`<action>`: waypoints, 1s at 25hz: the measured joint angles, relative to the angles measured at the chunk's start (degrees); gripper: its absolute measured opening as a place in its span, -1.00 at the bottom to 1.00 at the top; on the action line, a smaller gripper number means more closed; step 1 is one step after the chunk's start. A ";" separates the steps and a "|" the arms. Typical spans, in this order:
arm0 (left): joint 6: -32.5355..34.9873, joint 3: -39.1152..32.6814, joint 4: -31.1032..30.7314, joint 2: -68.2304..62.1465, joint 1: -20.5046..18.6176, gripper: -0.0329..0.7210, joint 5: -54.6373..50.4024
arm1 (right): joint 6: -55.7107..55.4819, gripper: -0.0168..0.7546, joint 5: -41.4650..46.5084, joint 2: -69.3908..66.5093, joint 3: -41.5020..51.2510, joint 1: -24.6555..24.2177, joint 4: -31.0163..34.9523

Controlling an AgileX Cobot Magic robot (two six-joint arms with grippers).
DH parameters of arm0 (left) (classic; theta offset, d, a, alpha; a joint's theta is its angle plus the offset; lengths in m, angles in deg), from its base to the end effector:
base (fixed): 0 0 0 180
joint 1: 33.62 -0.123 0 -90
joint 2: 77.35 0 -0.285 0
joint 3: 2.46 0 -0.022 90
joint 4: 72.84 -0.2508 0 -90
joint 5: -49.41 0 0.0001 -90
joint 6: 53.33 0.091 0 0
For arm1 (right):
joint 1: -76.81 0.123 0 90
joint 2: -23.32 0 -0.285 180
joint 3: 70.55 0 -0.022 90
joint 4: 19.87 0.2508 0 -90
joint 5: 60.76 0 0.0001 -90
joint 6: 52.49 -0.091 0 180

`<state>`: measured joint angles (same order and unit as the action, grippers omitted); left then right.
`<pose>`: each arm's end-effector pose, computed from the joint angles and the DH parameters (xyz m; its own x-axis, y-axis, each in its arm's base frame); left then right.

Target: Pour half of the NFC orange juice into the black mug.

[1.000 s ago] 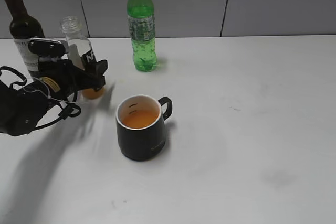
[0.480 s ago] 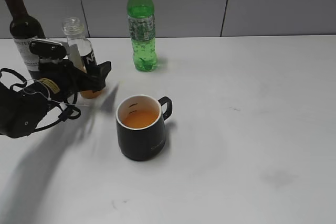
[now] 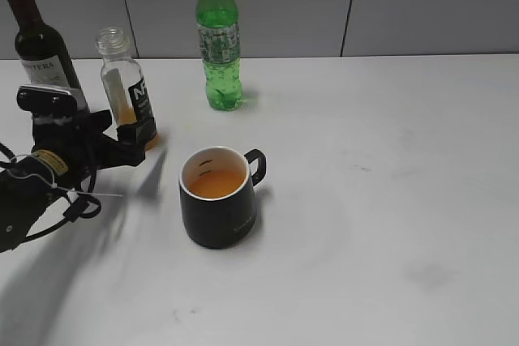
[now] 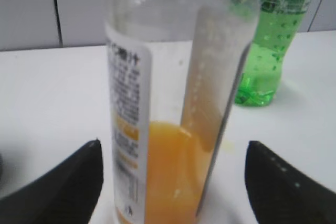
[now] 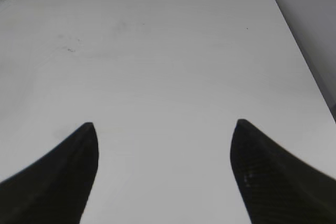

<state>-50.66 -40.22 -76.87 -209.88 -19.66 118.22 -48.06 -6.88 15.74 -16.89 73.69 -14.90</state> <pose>0.3339 -0.0892 0.0713 -0.1716 0.1167 -0.9782 0.3162 0.9469 0.0575 0.0093 0.0059 0.2621 -0.4219 -0.0031 -0.9066 -0.0200 0.9998 0.0059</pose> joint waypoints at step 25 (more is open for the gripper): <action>0.28 0.33 1.86 44.78 0.00 0.71 -86.43 | 0.00 0.59 0.00 0.00 0.00 0.00 0.00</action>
<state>-50.38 -39.89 -75.01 -165.10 -19.66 31.79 -48.06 -6.88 15.74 -16.89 73.69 -14.90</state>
